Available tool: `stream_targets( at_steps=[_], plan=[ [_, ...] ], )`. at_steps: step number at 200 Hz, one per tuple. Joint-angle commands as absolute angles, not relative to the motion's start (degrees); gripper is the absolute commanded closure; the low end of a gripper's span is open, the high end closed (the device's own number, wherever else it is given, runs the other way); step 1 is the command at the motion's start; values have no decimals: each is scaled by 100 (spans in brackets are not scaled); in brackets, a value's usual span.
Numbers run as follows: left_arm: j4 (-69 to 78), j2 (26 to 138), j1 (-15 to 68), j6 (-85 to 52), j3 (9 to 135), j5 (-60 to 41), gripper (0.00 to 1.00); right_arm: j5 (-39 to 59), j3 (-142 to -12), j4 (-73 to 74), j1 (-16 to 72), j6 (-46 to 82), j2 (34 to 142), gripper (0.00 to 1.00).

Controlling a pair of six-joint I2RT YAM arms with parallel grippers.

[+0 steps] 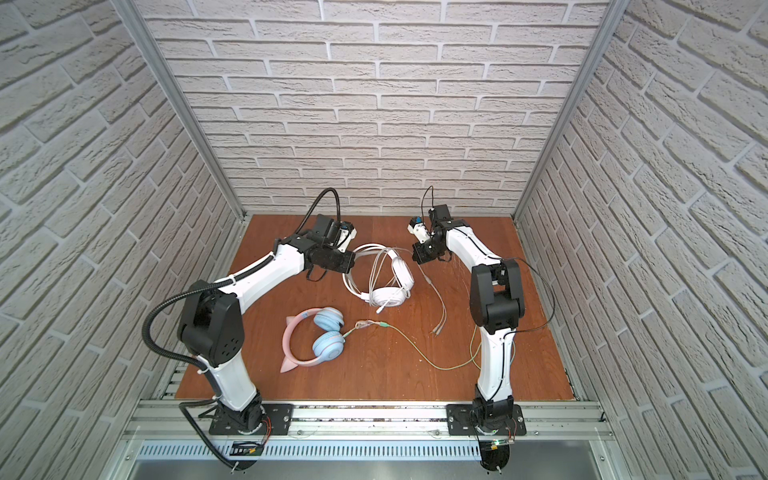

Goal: Wrap the headphones
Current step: 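Lower the open right gripper toward the grey cable splitter on the table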

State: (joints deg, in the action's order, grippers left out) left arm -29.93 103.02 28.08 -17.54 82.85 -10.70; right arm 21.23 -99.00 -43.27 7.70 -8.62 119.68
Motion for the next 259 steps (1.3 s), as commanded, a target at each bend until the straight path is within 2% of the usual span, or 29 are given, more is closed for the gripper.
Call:
stream_targets(
  at_steps=[1, 72, 139, 202, 236, 259],
  plan=[
    [-2352, 10057, 2751, -2108, 8159, -1524, 100, 1968, -9820, -4597, 738, -328, 12110, 90],
    [-2241, 10178, 2652, -2310, 8104, -1650, 100, 1585, -9211, -4501, 730, 223, 11905, 66],
    [-2101, 10222, 2453, -2604, 7936, -1578, 100, 1016, -8644, -4684, 737, 294, 11547, 63],
    [-1911, 10365, 2362, -2939, 7898, -1397, 100, 1041, -7886, -4616, 807, 395, 10995, 63],
    [-1767, 10438, 2282, -3124, 7891, -1539, 100, 1016, -7745, -4696, 817, 352, 10959, 54],
    [-1880, 10499, 2279, -3015, 7937, -1531, 100, 1142, -7704, -4650, 839, 343, 11007, 54]
  ],
)
